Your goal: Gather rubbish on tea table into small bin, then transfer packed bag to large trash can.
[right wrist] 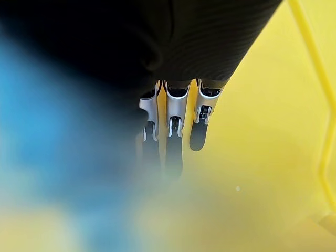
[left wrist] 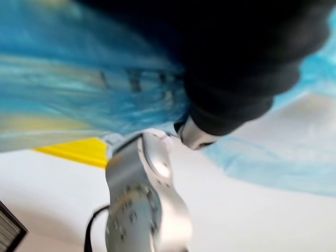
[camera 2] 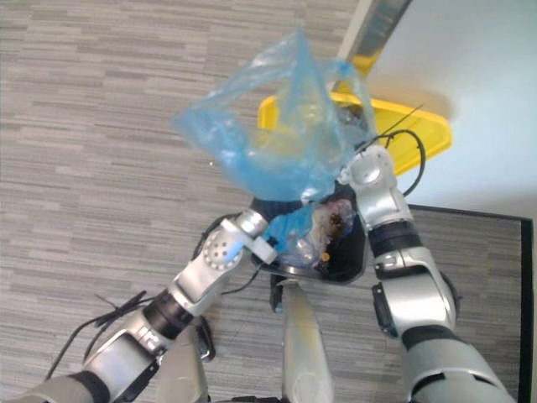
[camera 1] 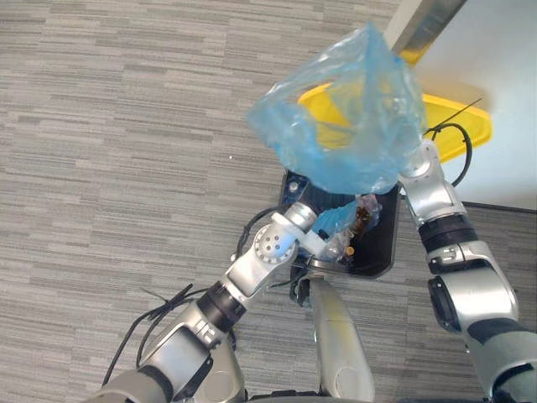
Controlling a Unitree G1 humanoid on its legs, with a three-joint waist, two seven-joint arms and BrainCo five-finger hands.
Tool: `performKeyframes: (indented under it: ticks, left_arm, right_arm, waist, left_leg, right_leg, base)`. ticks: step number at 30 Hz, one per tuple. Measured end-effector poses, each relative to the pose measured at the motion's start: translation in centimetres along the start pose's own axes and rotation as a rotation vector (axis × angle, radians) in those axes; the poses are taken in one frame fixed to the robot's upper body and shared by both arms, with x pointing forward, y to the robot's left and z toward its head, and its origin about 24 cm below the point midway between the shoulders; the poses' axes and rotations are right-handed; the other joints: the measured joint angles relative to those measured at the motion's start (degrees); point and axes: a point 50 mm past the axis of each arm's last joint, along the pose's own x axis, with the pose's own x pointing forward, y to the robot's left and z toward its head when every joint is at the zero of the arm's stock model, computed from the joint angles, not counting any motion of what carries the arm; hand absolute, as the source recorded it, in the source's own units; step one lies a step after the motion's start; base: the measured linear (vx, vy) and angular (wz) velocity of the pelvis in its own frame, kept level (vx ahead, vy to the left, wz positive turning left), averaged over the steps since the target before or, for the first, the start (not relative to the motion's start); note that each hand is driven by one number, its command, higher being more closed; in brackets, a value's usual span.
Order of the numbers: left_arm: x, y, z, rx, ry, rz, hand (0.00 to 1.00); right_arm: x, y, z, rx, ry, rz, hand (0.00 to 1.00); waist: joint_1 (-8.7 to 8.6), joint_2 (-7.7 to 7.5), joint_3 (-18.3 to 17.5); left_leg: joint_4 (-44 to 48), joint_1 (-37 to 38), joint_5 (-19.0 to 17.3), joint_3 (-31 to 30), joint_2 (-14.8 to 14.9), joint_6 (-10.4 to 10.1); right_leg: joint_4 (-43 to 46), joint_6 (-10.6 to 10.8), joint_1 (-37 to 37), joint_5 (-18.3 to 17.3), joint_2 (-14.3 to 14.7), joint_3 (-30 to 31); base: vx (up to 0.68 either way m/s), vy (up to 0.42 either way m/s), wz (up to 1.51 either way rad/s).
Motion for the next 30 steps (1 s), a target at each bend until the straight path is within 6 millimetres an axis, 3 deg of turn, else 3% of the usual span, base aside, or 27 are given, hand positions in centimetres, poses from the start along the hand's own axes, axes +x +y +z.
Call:
performKeyframes:
  ticks: [2,7,12,18,19,25,30]
  left_arm:
    - [0.2,0.3,-0.6,0.044,0.030,0.004,1.00]
    - [-0.3,2.4,-4.7,0.170,0.245,0.069,1.00]
    - [0.3,2.9,-5.5,0.263,0.308,0.050,1.00]
    - [-0.1,3.0,-7.2,0.350,0.398,0.018,1.00]
    - [-0.1,3.1,-7.3,0.361,0.405,0.018,0.00]
    - [-0.9,3.7,-8.8,0.503,0.500,0.001,0.00]
    - [-1.4,4.4,-9.4,0.628,0.557,0.014,0.00]
  right_arm:
    - [0.0,-0.1,0.4,0.002,-0.018,-0.003,0.00]
    - [-0.5,-0.1,1.3,0.008,-0.075,-0.010,0.00]
    - [-0.7,-0.3,1.7,0.016,-0.108,-0.033,0.00]
    - [-0.9,-0.3,2.0,0.028,-0.132,-0.048,0.00]
    - [-0.9,-0.3,2.2,0.030,-0.139,-0.051,0.00]
    - [-0.9,0.1,2.6,0.066,-0.152,-0.060,0.00]
    - [-0.7,1.3,4.1,0.079,-0.193,-0.030,0.00]
  waist:
    - [0.15,-0.02,0.01]
    - [0.23,-0.60,0.08]
    - [-0.24,-1.38,0.19]
    - [-0.33,-2.89,-0.47]
    - [-0.32,-2.91,-0.48]
    - [-0.55,-3.09,-0.42]
    - [-0.68,-3.64,-0.17]
  left_leg:
    - [0.12,-0.07,-0.12,0.86,0.29,-0.19]
    - [1.70,-1.30,-0.70,3.57,2.95,-0.67]
    - [4.32,-3.06,-0.53,6.79,6.11,-1.76]
    - [4.29,-4.93,-0.64,7.56,6.44,-2.01]
    - [4.47,-5.17,-0.64,7.66,6.57,-2.02]
    - [5.16,-5.15,-0.96,7.77,7.06,-1.90]
    - [5.27,-4.89,-1.01,8.00,7.08,-1.96]
  right_leg:
    - [-0.18,0.00,-0.36,0.00,0.22,0.06]
    - [-2.21,0.41,-1.26,-0.25,1.96,0.05]
    - [-1.89,0.48,-3.08,-0.34,2.25,-0.39]
    - [-1.74,0.46,-5.06,-0.31,2.12,-0.10]
    - [-1.53,0.47,-5.36,-0.31,2.15,-0.07]
    - [2.18,0.46,-7.10,-0.29,2.30,1.15]
    - [3.13,0.46,-7.55,-0.29,2.53,2.07]
  base:
    - [0.02,0.000,-0.18]
    - [0.02,0.004,-0.20]
    - [0.01,0.007,-0.03]
    - [0.04,0.046,-0.01]
    - [0.07,0.038,-0.05]
    - [0.05,0.045,0.00]
    - [0.00,0.006,0.00]
